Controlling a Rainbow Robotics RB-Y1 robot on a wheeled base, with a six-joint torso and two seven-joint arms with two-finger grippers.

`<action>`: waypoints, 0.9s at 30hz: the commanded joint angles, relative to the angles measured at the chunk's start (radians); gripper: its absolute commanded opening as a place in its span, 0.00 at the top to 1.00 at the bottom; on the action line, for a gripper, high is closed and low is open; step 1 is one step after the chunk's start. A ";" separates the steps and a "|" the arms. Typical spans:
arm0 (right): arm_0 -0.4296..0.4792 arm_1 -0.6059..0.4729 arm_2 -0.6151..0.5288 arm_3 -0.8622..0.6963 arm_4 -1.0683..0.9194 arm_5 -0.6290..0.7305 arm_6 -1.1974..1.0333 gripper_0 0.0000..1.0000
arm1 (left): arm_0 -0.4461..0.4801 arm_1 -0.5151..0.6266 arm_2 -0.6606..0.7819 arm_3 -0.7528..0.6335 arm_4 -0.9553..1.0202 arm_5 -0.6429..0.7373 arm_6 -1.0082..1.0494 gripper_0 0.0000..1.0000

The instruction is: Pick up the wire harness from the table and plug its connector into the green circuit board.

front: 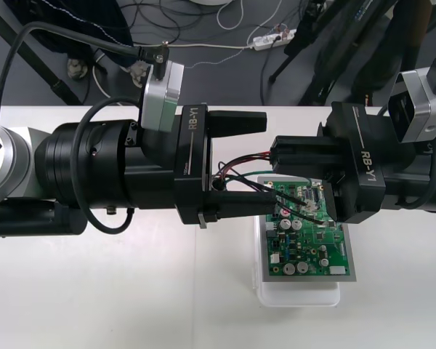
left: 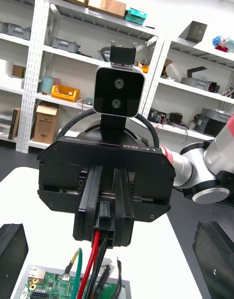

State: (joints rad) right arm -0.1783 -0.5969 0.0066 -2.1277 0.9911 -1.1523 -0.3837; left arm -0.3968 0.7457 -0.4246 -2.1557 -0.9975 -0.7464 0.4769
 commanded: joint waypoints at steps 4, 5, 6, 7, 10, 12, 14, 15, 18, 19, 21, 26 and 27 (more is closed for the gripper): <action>0.010 0.016 -0.011 -0.037 0.003 0.011 0.046 1.00 | -0.037 0.058 -0.013 -0.030 0.020 -0.011 0.032 0.00; 0.010 0.016 -0.011 -0.037 0.003 0.010 0.046 1.00 | -0.037 0.060 -0.013 -0.030 0.022 -0.011 0.032 0.00; 0.010 0.016 -0.010 -0.037 0.003 0.010 0.046 1.00 | -0.037 0.060 -0.013 -0.030 0.025 -0.011 0.032 0.00; 0.010 0.016 -0.011 -0.037 0.003 0.011 0.046 1.00 | -0.039 0.060 -0.013 -0.030 0.025 -0.011 0.032 0.00; 0.011 0.016 -0.011 -0.037 0.003 0.011 0.048 1.00 | -0.043 0.058 -0.013 -0.030 0.027 -0.011 0.034 0.00; 0.011 0.016 -0.010 -0.037 0.003 0.011 0.046 1.00 | -0.047 0.055 -0.013 -0.030 0.028 -0.011 0.032 0.00; 0.010 0.016 -0.011 -0.037 0.003 0.011 0.048 1.00 | -0.047 0.054 -0.013 -0.030 0.028 -0.010 0.032 0.02; 0.011 0.014 -0.011 -0.037 0.003 0.011 0.046 1.00 | -0.047 0.054 -0.013 -0.029 0.028 -0.010 0.032 0.06; 0.010 0.014 -0.011 -0.037 0.003 0.011 0.046 1.00 | -0.048 0.052 -0.013 -0.030 0.028 -0.005 0.032 0.19; 0.010 0.014 -0.011 -0.037 0.003 0.010 0.046 1.00 | -0.048 0.052 -0.013 -0.030 0.027 -0.005 0.032 0.23; 0.010 0.016 -0.010 -0.037 0.003 0.011 0.046 1.00 | -0.050 0.052 -0.013 -0.029 0.027 -0.005 0.031 0.37; 0.011 0.014 -0.011 -0.037 0.001 0.010 0.046 1.00 | -0.051 0.050 -0.013 -0.030 0.028 -0.004 0.031 0.45; 0.011 0.014 -0.011 -0.037 0.003 0.010 0.046 1.00 | -0.053 0.049 -0.013 -0.029 0.027 -0.004 0.029 0.46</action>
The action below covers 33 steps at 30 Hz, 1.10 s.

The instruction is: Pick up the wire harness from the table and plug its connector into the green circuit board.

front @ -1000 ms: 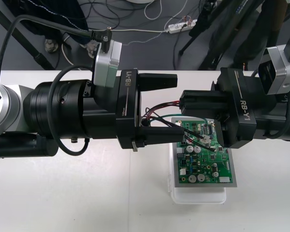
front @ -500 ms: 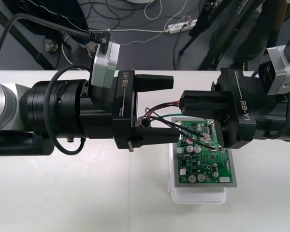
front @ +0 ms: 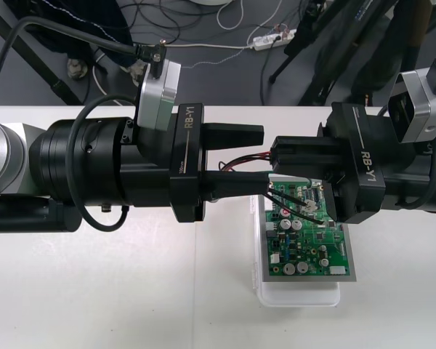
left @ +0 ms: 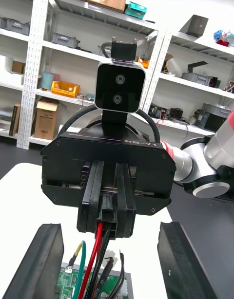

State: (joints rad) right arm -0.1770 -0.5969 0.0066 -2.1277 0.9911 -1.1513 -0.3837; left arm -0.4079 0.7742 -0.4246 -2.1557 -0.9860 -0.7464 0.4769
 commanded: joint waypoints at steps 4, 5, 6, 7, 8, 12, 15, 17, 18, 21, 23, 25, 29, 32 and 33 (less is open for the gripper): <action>0.010 0.016 -0.010 -0.037 0.003 0.008 0.048 1.00 | -0.043 0.020 -0.013 -0.029 0.015 -0.002 0.028 0.53; 0.008 0.014 -0.011 -0.037 0.003 0.008 0.046 1.00 | -0.045 0.020 -0.013 -0.030 0.015 -0.002 0.028 0.55; 0.008 0.016 -0.011 -0.037 0.003 0.008 0.046 1.00 | -0.046 0.020 -0.013 -0.030 0.015 -0.001 0.028 0.56; 0.008 0.016 -0.011 -0.037 0.001 0.008 0.046 1.00 | -0.046 0.020 -0.013 -0.030 0.017 -0.001 0.028 0.56; 0.008 0.014 -0.011 -0.037 0.003 0.008 0.048 1.00 | -0.046 0.022 -0.013 -0.029 0.015 -0.002 0.028 0.56; 0.008 0.016 -0.011 -0.037 0.000 0.007 0.046 1.00 | -0.048 0.022 -0.013 -0.030 0.015 0.001 0.026 0.57; 0.010 0.014 -0.011 -0.037 -0.002 0.007 0.048 1.00 | -0.048 0.022 -0.013 -0.029 0.017 0.002 0.026 0.58; 0.008 0.016 -0.011 -0.037 -0.002 0.007 0.046 1.00 | -0.051 0.022 -0.013 -0.030 0.015 0.002 0.026 0.59; 0.008 0.016 -0.010 -0.037 -0.002 0.007 0.046 1.00 | -0.052 0.022 -0.013 -0.029 0.017 0.002 0.026 0.59; 0.008 0.014 -0.011 -0.037 -0.002 0.007 0.046 1.00 | -0.054 0.022 -0.014 -0.029 0.015 0.004 0.026 0.62; 0.010 0.016 -0.011 -0.037 -0.002 0.007 0.048 1.00 | -0.054 0.022 -0.013 -0.030 0.015 0.004 0.026 0.62; 0.008 0.016 -0.011 -0.037 -0.002 0.007 0.046 1.00 | -0.055 0.022 -0.013 -0.029 0.015 0.004 0.026 0.62; 0.008 0.016 -0.011 -0.037 -0.002 0.007 0.046 1.00 | -0.058 0.022 -0.013 -0.029 0.015 0.004 0.029 0.63; 0.010 0.016 -0.011 -0.037 -0.003 0.007 0.046 1.00 | -0.061 0.020 -0.013 -0.029 0.015 0.004 0.029 0.63; 0.008 0.016 -0.010 -0.037 -0.003 0.007 0.046 1.00 | -0.061 0.022 -0.013 -0.029 0.015 0.004 0.029 0.63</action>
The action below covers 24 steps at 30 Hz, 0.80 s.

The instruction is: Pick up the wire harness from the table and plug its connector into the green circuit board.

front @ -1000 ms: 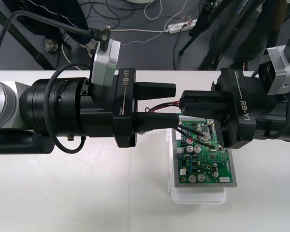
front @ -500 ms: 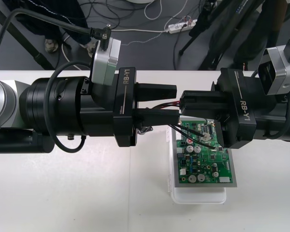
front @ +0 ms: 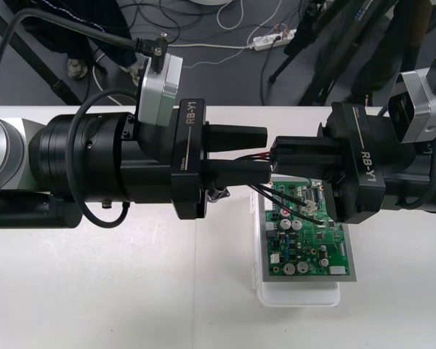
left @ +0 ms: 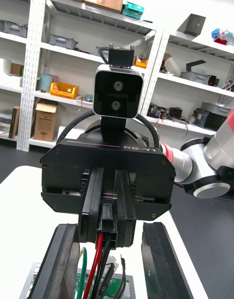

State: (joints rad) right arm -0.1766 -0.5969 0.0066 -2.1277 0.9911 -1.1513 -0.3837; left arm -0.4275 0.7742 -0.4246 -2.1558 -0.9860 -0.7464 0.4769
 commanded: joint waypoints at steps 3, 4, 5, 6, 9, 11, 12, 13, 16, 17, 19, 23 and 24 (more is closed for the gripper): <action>0.008 0.015 -0.007 -0.037 -0.005 0.007 0.046 1.00 | -0.042 0.022 -0.013 -0.027 0.015 0.002 0.031 0.63; 0.008 0.015 -0.007 -0.037 -0.005 0.007 0.046 1.00 | -0.042 0.022 -0.013 -0.029 0.013 0.004 0.031 0.63; 0.008 0.015 -0.005 -0.037 -0.008 0.007 0.046 1.00 | -0.042 0.022 -0.013 -0.027 0.013 0.002 0.031 0.63; 0.008 0.015 -0.004 -0.037 -0.009 0.007 0.046 1.00 | -0.042 0.022 -0.014 -0.029 0.013 0.002 0.031 0.63; 0.008 0.017 -0.004 -0.037 -0.009 0.007 0.048 1.00 | -0.040 0.022 -0.013 -0.027 0.013 0.002 0.032 0.63; 0.008 0.017 0.000 -0.037 -0.014 0.007 0.046 1.00 | -0.042 0.022 -0.014 -0.029 0.000 0.004 0.035 0.63; 0.008 0.017 0.003 -0.037 -0.016 0.007 0.046 1.00 | -0.042 0.022 -0.014 -0.029 -0.007 0.002 0.037 0.62; 0.008 0.017 0.003 -0.037 -0.017 0.008 0.048 1.00 | -0.042 0.022 -0.014 -0.029 -0.013 0.004 0.039 0.62; 0.008 0.020 0.006 -0.037 -0.019 0.008 0.052 1.00 | -0.042 0.022 -0.014 -0.027 -0.014 0.002 0.040 0.62; 0.008 0.020 0.006 -0.037 -0.020 0.008 0.052 1.00 | -0.042 0.022 -0.014 -0.029 -0.014 0.002 0.040 0.62; 0.008 0.020 0.013 -0.037 -0.026 0.013 0.055 1.00 | -0.042 0.022 -0.014 -0.029 -0.013 0.002 0.042 0.63; 0.008 0.022 0.021 -0.037 -0.039 0.021 0.063 1.00 | -0.042 0.022 -0.014 -0.027 -0.013 0.004 0.043 0.62; 0.008 0.020 0.023 -0.037 -0.040 0.021 0.065 1.00 | -0.042 0.022 -0.014 -0.029 -0.011 0.004 0.043 0.63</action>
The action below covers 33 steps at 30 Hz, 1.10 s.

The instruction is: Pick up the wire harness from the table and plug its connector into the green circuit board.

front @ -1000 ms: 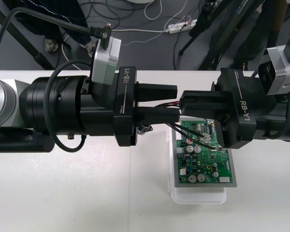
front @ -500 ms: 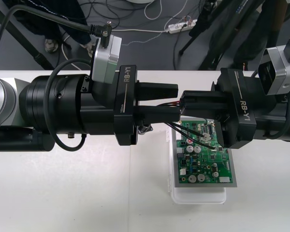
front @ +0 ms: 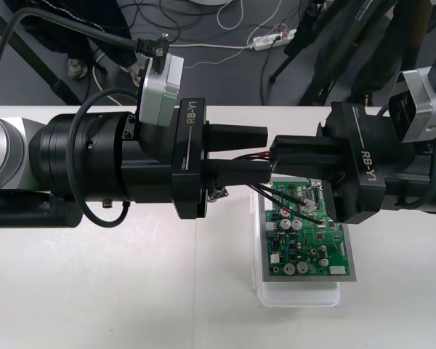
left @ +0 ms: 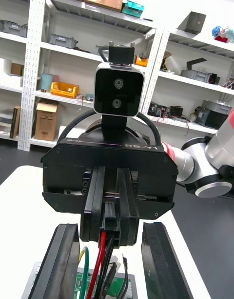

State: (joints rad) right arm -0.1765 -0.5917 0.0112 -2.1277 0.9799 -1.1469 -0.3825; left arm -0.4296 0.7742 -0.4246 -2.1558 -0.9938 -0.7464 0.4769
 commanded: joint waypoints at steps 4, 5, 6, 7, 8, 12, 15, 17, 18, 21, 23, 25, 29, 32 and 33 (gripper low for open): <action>0.008 0.015 0.018 -0.037 -0.032 0.015 0.066 1.00 | -0.040 0.022 -0.014 -0.029 -0.003 0.004 0.045 0.62; 0.008 0.016 0.018 -0.037 -0.033 0.016 0.068 1.00 | -0.040 0.022 -0.014 -0.029 -0.003 0.004 0.046 0.63; 0.008 0.016 0.018 -0.037 -0.036 0.016 0.068 1.00 | -0.040 0.022 -0.014 -0.029 -0.002 0.004 0.046 0.72; 0.008 0.018 0.018 -0.037 -0.040 0.016 0.070 1.00 | -0.040 0.022 -0.014 -0.029 -0.002 0.004 0.046 0.87; 0.008 0.018 0.018 -0.037 -0.040 0.016 0.070 1.00 | -0.040 0.022 -0.014 -0.029 0.000 0.002 0.045 0.99; 0.008 0.018 0.018 -0.037 -0.040 0.015 0.073 1.00 | -0.040 0.022 -0.014 -0.029 0.000 0.002 0.040 1.00; 0.008 0.018 0.018 -0.037 -0.040 0.015 0.076 1.00 | -0.040 0.020 -0.014 -0.029 0.000 0.004 0.038 1.00; 0.008 0.018 0.018 -0.037 -0.040 0.015 0.074 1.00 | -0.040 0.022 -0.014 -0.027 0.000 0.002 0.038 1.00; 0.008 0.018 0.018 -0.037 -0.040 0.015 0.076 1.00 | -0.040 0.022 -0.014 -0.029 0.000 0.004 0.038 1.00; 0.009 0.018 0.018 -0.037 -0.040 0.015 0.074 1.00 | -0.040 0.022 -0.014 -0.029 0.000 0.004 0.038 1.00; 0.008 0.016 0.018 -0.037 -0.040 0.015 0.074 1.00 | -0.040 0.022 -0.014 -0.029 0.000 0.002 0.037 1.00; 0.008 0.018 0.018 -0.037 -0.040 0.015 0.074 1.00 | -0.040 0.022 -0.014 -0.029 0.001 0.004 0.038 1.00; 0.009 0.018 0.018 -0.037 -0.040 0.012 0.076 0.94 | -0.040 0.022 -0.014 -0.029 0.003 0.004 0.038 1.00; 0.008 0.018 0.018 -0.037 -0.040 0.012 0.070 0.42 | -0.040 0.022 -0.014 -0.029 0.006 0.004 0.038 1.00; 0.009 0.016 0.018 -0.037 -0.040 0.012 0.068 0.27 | -0.041 0.020 -0.014 -0.029 0.007 0.004 0.038 1.00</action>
State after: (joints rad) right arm -0.1754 -0.5896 0.0153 -2.1280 0.9580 -1.1379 -0.3487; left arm -0.4297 0.7742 -0.4249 -2.1565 -0.9939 -0.7468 0.4770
